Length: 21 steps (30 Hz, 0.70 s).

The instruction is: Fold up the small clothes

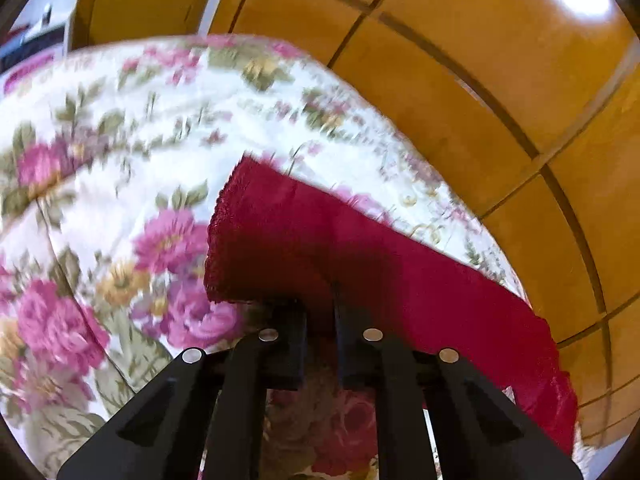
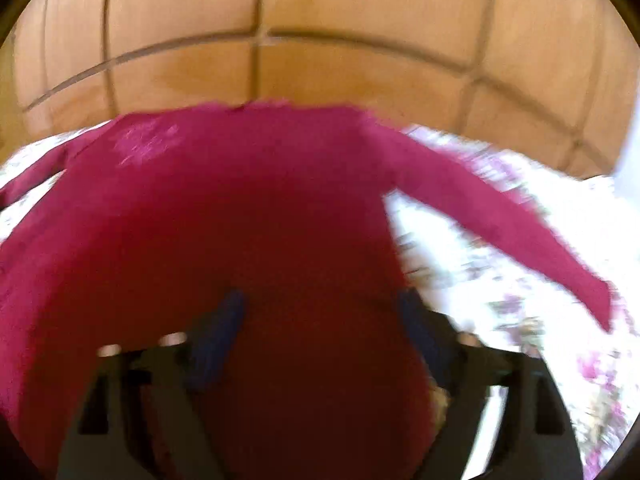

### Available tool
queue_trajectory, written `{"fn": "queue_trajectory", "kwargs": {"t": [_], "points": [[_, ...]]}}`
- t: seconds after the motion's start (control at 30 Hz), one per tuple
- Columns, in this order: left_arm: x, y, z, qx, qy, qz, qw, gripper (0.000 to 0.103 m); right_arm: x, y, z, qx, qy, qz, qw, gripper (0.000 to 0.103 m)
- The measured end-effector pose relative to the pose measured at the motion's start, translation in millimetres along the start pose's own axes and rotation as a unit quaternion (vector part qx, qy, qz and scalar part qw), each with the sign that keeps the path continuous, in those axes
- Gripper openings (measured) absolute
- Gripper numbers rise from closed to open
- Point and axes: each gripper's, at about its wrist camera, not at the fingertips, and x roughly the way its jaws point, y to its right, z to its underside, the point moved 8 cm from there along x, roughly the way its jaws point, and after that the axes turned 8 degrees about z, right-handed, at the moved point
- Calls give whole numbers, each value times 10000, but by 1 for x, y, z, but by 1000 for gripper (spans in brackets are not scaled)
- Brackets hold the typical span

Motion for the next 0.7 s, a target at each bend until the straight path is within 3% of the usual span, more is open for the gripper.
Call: {"fn": "queue_trajectory", "kwargs": {"t": [0.2, 0.47, 0.7], "points": [[-25, 16, -28, 55, 492, 137, 9987, 8, 15, -14, 8, -555, -404, 563, 9961, 101], [-50, 87, -59, 354, 822, 591, 9942, 8, 14, -10, 11, -510, -392, 526, 9965, 101], [-70, 189, -30, 1050, 871, 1420, 9804, 8, 16, -12, 9, -470, -413, 481, 9969, 101]]}}
